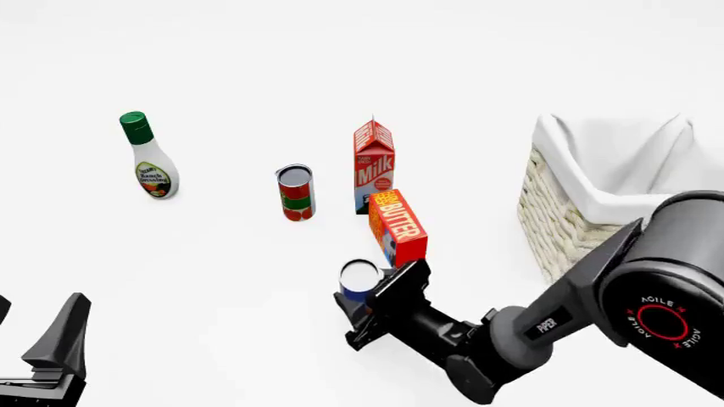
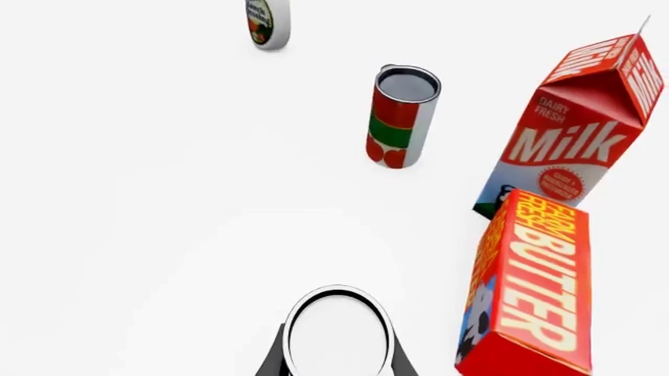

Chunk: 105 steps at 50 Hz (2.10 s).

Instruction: Pick the alphabet soup and place it in the basket.

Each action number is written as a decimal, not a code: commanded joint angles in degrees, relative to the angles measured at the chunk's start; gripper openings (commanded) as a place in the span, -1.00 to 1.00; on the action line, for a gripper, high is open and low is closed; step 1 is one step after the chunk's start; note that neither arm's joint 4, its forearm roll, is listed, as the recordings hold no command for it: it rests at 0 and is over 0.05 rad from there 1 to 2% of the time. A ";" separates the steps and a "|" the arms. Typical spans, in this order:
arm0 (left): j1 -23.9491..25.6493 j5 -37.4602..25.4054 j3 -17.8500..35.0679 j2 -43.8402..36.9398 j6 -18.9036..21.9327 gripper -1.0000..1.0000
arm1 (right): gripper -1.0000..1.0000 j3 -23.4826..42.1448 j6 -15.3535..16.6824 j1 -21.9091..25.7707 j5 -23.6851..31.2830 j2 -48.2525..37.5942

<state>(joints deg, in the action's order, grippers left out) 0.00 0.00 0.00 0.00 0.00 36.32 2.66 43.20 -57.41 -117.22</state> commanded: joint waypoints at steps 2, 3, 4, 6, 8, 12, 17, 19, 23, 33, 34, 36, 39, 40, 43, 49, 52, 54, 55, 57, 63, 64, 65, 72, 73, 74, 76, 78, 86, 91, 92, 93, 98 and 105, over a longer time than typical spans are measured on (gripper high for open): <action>0.00 0.00 0.00 0.00 0.00 1.00 | -1.00 -3.73 -1.13 0.83 0.90 8.09; 0.00 0.00 0.00 0.00 0.00 1.00 | -1.00 -4.05 -1.11 0.79 0.98 8.79; 0.00 0.00 0.00 0.00 0.00 1.00 | -1.00 -4.48 -1.11 0.81 1.09 9.67; 0.00 0.00 0.00 0.00 0.00 1.00 | -1.00 -5.06 -1.03 0.78 1.14 10.75; 0.00 0.00 0.00 0.00 0.00 1.00 | -1.00 -5.72 -0.98 0.76 1.34 12.15; 0.00 0.00 0.00 0.00 0.00 1.00 | -1.00 -6.90 -0.89 0.49 1.92 15.07; 0.00 0.00 0.00 0.00 0.00 1.00 | -1.00 -9.02 -0.83 0.38 3.55 20.90; 0.00 0.00 0.00 0.00 0.00 1.00 | -1.00 -9.67 -0.74 0.24 4.20 22.91; 0.00 0.00 0.00 0.00 0.00 1.00 | -1.00 -11.01 -0.60 -0.01 5.65 27.28; 0.00 0.00 0.00 0.00 0.00 1.00 | -1.00 -13.95 0.17 -1.23 10.23 38.88; 0.00 0.00 0.00 0.00 0.00 1.00 | -1.00 -14.10 0.23 -1.33 10.58 39.67; 0.00 0.00 0.00 0.00 0.00 1.00 | -1.00 -14.45 0.36 -1.67 11.87 42.22; 0.00 0.00 0.00 0.00 0.00 1.00 | -1.00 -14.99 0.56 -2.14 13.34 45.30; 0.00 0.00 0.00 0.00 0.00 1.00 | -1.00 -15.32 0.67 -2.50 14.31 47.25; 0.00 0.00 0.00 0.00 0.00 1.00 | -1.00 -15.59 0.87 -2.84 15.43 49.34; 0.00 0.00 0.00 0.00 0.00 1.00 | -1.00 -15.65 1.39 -4.47 20.33 56.92; 0.00 0.00 0.00 0.00 0.00 1.00 | -1.00 -15.38 1.57 -5.43 22.41 59.91; 0.00 0.00 0.00 0.00 0.00 1.00 | -1.00 -15.03 1.76 -6.04 24.22 62.21; 0.00 0.00 0.00 0.00 0.00 1.00 | -1.00 -14.92 1.85 -6.47 24.95 63.24; 0.00 0.00 0.00 0.00 0.00 1.00 | -1.00 -14.65 2.01 -7.04 26.13 64.74; 0.00 0.00 0.00 0.00 0.00 1.00 | -1.00 -12.86 2.92 -9.54 31.55 70.84; 0.00 0.00 0.00 0.00 0.00 1.00 | -1.00 -12.59 3.08 -9.75 32.26 71.51; 0.00 0.00 0.00 0.00 0.00 1.00 | -1.00 -12.36 3.25 -10.12 32.95 72.26; 0.00 0.00 0.00 0.00 0.00 1.00 | -1.00 -10.44 3.94 -13.31 37.38 76.70; 0.00 0.00 0.00 0.00 0.00 1.00 | -1.00 -10.22 4.13 -13.80 37.88 77.22; 0.00 0.00 0.00 0.00 0.00 1.00 | -1.00 -10.02 4.35 -14.29 38.38 77.81; 0.00 0.00 0.00 0.00 0.00 1.00 | -1.00 -9.42 4.73 -15.09 39.51 78.82; 0.00 0.00 0.00 0.00 0.00 1.00 | -1.00 -8.72 4.95 -16.06 40.68 79.79; 0.00 0.00 0.00 0.00 0.00 1.00 | -1.00 -6.26 5.64 -19.32 44.98 83.07; 0.00 0.00 0.00 0.00 0.00 1.00 | -1.00 -4.59 5.98 -21.70 47.61 84.85; 0.00 0.00 0.00 0.00 0.00 1.00 | -1.00 -4.27 6.04 -22.16 48.07 85.05; 0.00 0.00 0.00 0.00 0.00 1.00 | -1.00 -4.00 6.15 -22.73 48.47 85.29; 0.00 0.00 0.00 0.00 0.00 1.00 | -1.00 -2.51 6.50 -25.05 49.88 85.62; 0.00 0.00 0.00 0.00 0.00 1.00 | -1.00 -0.34 6.54 -28.35 51.28 85.61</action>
<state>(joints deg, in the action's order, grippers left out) 0.00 0.00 0.00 0.00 0.00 32.77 9.80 19.03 -8.88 -33.06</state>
